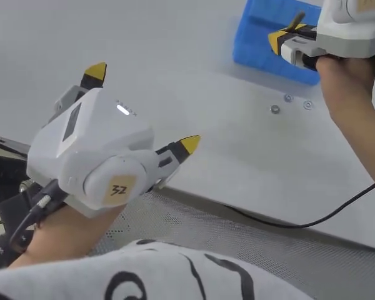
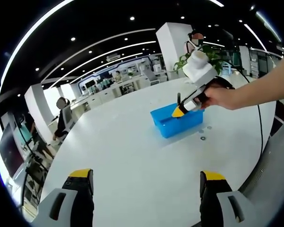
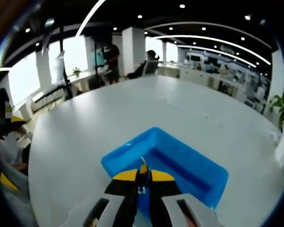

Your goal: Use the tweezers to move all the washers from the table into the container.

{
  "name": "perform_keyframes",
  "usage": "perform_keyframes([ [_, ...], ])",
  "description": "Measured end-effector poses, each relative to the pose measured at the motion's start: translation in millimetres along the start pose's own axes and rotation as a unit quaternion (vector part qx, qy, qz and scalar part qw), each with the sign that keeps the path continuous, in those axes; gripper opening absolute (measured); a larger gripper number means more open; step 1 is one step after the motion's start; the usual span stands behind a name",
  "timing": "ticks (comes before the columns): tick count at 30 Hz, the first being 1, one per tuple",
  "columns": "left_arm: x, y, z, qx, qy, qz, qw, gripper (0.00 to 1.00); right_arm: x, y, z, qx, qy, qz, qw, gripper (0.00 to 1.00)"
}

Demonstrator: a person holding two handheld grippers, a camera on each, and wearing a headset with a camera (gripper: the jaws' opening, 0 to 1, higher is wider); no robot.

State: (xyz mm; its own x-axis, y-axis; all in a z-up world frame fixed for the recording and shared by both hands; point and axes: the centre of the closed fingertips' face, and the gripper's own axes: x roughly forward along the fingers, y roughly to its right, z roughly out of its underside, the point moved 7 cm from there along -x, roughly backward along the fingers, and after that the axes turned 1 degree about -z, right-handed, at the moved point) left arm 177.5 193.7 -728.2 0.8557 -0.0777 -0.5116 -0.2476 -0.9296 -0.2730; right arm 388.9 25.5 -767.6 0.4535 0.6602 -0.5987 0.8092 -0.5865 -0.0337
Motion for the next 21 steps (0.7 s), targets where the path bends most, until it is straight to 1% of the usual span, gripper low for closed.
perform_keyframes([
  [2,0.1,0.1,0.1,0.000,0.000,0.001,1.0000,0.95,-0.5,0.7,-0.1,0.004,-0.001,0.000,1.0000,0.05],
  [5,0.0,0.3,-0.2,0.001,0.000,0.001,1.0000,0.95,-1.6,-0.2,-1.3,0.000,-0.001,0.000,1.0000,0.05],
  [7,0.0,0.5,-0.2,0.001,0.000,0.001,1.0000,0.95,-6.5,-1.6,-6.8,-0.002,0.004,0.001,1.0000,0.05],
  [9,-0.4,0.2,-0.5,0.001,0.000,0.000,1.0000,0.95,-9.2,-0.2,-7.1,-0.003,0.010,0.003,0.9999,0.05],
  [11,-0.5,-0.1,-0.3,0.001,0.000,-0.001,1.0000,0.95,-14.7,0.0,-10.7,0.003,0.019,0.000,0.9998,0.05],
  [14,-0.8,-0.5,-0.3,0.000,0.000,-0.003,1.0000,0.95,-26.6,-4.0,-19.2,0.005,0.029,-0.003,0.9996,0.05],
  [16,-1.0,-0.5,-0.3,0.000,0.000,-0.003,1.0000,0.95,-33.6,-6.1,-21.2,0.006,0.036,-0.004,0.9993,0.05],
  [19,-1.2,-0.2,-0.4,0.001,0.000,-0.002,1.0000,0.95,-48.9,-12.0,-25.0,0.006,0.046,-0.009,0.9989,0.05],
  [21,-1.3,0.0,-0.3,0.003,-0.001,-0.001,1.0000,0.95,-58.4,-15.4,-22.8,0.005,0.051,-0.011,0.9986,0.05],
])
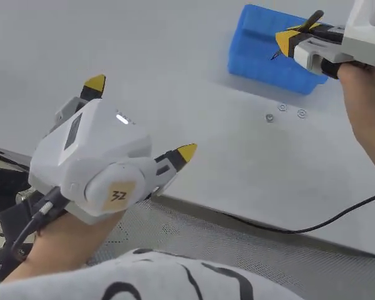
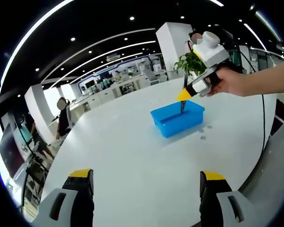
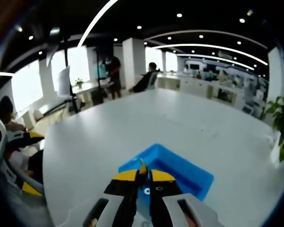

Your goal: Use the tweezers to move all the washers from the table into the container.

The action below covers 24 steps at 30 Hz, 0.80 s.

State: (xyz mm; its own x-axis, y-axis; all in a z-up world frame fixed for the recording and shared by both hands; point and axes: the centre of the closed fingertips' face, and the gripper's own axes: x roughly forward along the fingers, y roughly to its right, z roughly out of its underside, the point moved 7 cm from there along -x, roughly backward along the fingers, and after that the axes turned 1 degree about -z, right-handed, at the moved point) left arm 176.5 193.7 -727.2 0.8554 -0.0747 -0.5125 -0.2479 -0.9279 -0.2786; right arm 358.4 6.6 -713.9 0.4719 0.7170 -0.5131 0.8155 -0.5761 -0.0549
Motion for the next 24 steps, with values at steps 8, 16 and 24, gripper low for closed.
perform_keyframes([
  [8,-0.1,0.5,0.1,0.002,0.000,0.004,1.0000,0.95,-20.9,-21.4,15.3,-0.002,-0.007,0.000,1.0000,0.05],
  [16,0.4,-0.2,1.6,0.003,-0.004,0.003,1.0000,0.94,-18.4,-27.9,43.3,0.027,-0.034,0.005,0.9990,0.05],
  [24,1.4,-0.8,3.0,0.006,-0.009,0.001,0.9999,0.94,-13.1,-33.0,62.4,0.032,-0.067,0.002,0.9973,0.05],
])
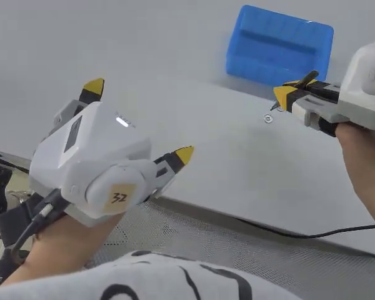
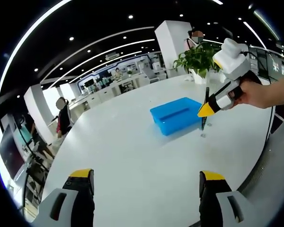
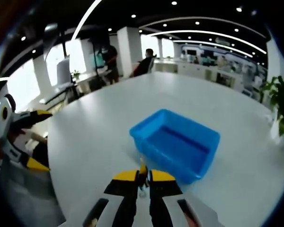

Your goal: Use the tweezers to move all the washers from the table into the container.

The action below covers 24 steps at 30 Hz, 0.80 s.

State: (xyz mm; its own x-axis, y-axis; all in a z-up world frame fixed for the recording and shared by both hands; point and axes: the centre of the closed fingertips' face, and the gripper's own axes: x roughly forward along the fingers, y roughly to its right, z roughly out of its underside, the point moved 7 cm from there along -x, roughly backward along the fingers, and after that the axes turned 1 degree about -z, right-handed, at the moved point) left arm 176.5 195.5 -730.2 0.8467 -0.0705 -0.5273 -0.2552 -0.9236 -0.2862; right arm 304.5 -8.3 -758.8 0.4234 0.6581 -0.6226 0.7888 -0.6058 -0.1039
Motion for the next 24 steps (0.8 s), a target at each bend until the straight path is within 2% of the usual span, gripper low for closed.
perform_keyframes([
  [9,0.6,0.2,0.5,0.001,-0.002,-0.001,1.0000,0.94,3.6,-0.2,8.3,0.016,-0.015,-0.003,0.9997,0.05],
  [18,0.0,0.6,0.1,0.002,-0.004,-0.001,1.0000,0.94,1.4,0.2,5.8,-0.001,-0.011,0.005,0.9999,0.05],
  [24,0.1,1.0,0.2,0.004,-0.006,-0.001,1.0000,0.94,1.2,2.0,6.6,0.004,-0.008,0.007,0.9999,0.05],
])
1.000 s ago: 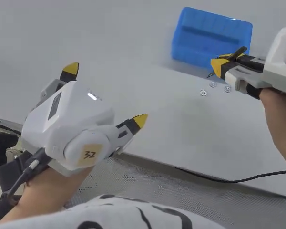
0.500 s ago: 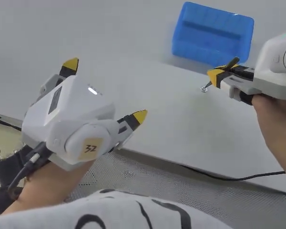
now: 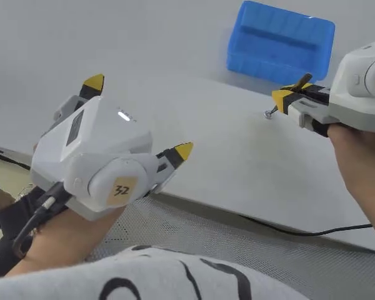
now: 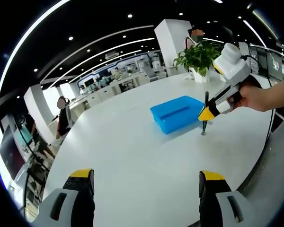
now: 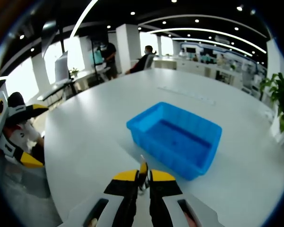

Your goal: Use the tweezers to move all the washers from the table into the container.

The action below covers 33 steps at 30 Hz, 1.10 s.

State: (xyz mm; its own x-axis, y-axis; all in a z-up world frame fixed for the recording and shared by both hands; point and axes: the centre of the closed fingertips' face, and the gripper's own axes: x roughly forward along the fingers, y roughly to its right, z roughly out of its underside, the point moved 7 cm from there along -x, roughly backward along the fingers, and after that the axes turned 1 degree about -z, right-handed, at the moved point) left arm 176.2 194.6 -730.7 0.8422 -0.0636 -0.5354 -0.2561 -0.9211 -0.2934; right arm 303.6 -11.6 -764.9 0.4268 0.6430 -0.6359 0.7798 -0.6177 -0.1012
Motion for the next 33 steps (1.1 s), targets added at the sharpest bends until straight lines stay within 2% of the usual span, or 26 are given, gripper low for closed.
perform_keyframes([
  [1,0.1,0.1,0.1,0.000,-0.001,0.000,1.0000,0.94,1.3,0.0,2.9,0.000,-0.010,-0.001,0.9999,0.05],
  [2,0.2,0.2,0.1,0.000,-0.001,0.000,1.0000,0.94,0.4,-0.7,1.7,-0.003,0.006,-0.002,1.0000,0.05],
  [7,0.2,0.3,0.0,0.000,-0.002,0.000,1.0000,0.94,5.4,0.4,9.9,-0.020,0.008,0.005,0.9998,0.04],
  [9,0.2,0.5,-0.3,0.001,-0.001,0.001,1.0000,0.94,5.8,0.7,12.3,-0.010,0.017,0.006,0.9998,0.03],
  [13,0.3,1.2,-0.5,0.003,-0.002,0.003,1.0000,0.94,4.2,3.5,11.8,0.026,0.014,0.007,0.9995,0.03],
  [14,0.4,1.3,-0.5,0.003,-0.002,0.003,1.0000,0.94,4.4,3.9,11.6,0.026,0.016,0.007,0.9995,0.03],
  [24,0.5,1.2,-0.2,-0.001,-0.002,0.005,1.0000,0.94,5.3,-4.2,10.8,-0.006,0.012,0.018,0.9997,0.03],
  [33,0.2,1.0,0.3,-0.001,-0.002,0.005,1.0000,0.93,8.6,-4.5,4.6,-0.019,-0.008,0.020,0.9996,0.03],
])
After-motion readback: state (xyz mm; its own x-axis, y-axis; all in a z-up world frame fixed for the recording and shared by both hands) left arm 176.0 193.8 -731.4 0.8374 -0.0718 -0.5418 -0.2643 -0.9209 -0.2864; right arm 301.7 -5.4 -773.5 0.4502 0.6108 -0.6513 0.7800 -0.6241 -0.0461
